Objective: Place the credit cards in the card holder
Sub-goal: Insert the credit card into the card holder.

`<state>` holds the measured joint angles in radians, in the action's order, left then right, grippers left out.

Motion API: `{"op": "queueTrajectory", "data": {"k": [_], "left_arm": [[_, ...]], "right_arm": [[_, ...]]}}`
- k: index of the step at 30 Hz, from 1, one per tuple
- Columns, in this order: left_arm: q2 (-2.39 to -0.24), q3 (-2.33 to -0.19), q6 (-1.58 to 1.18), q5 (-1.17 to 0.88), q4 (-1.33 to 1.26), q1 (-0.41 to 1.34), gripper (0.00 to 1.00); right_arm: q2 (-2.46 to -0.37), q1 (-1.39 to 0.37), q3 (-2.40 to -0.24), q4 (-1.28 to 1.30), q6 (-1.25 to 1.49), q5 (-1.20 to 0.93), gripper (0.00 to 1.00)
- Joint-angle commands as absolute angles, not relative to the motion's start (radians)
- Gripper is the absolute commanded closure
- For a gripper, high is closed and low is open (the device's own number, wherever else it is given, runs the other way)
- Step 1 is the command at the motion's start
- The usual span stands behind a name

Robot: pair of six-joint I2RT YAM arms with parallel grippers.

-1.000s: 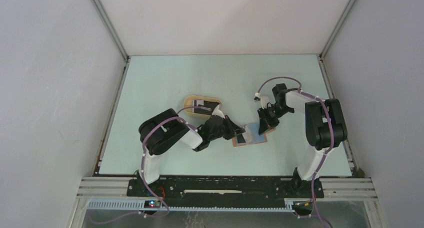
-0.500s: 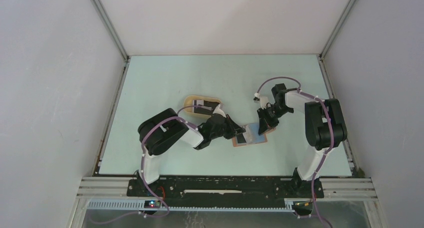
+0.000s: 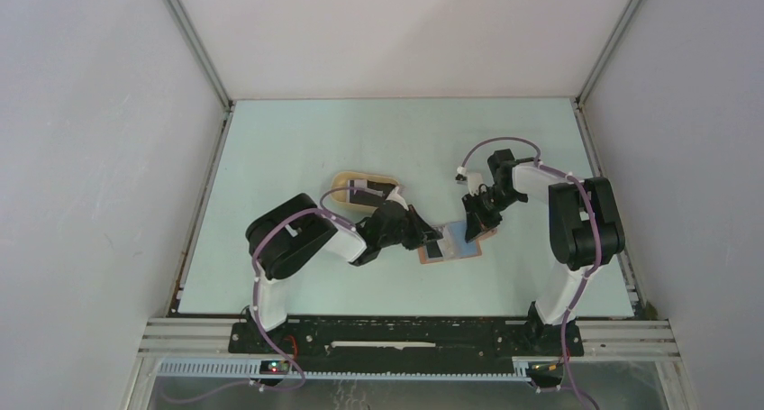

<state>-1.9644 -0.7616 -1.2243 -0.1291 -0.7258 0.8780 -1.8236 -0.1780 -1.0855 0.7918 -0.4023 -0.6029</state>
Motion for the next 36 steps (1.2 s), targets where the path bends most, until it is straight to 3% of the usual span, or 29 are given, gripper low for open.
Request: {"op": "queueTrajectory", "data": {"k": [1,36], "left_arm": [[-1.973,-0.754,-1.137,-0.172,-0.512,0.872,1.0],[-2.014,-0.793,-1.125,-0.25,-0.493,0.865,1.0]], "right_arm": [[-1.813,-0.184,-1.113,0.786,-0.397,-0.584,0.82],[-1.812,-0.197,-1.113,0.776,-0.389,-0.553,0.82]]}}
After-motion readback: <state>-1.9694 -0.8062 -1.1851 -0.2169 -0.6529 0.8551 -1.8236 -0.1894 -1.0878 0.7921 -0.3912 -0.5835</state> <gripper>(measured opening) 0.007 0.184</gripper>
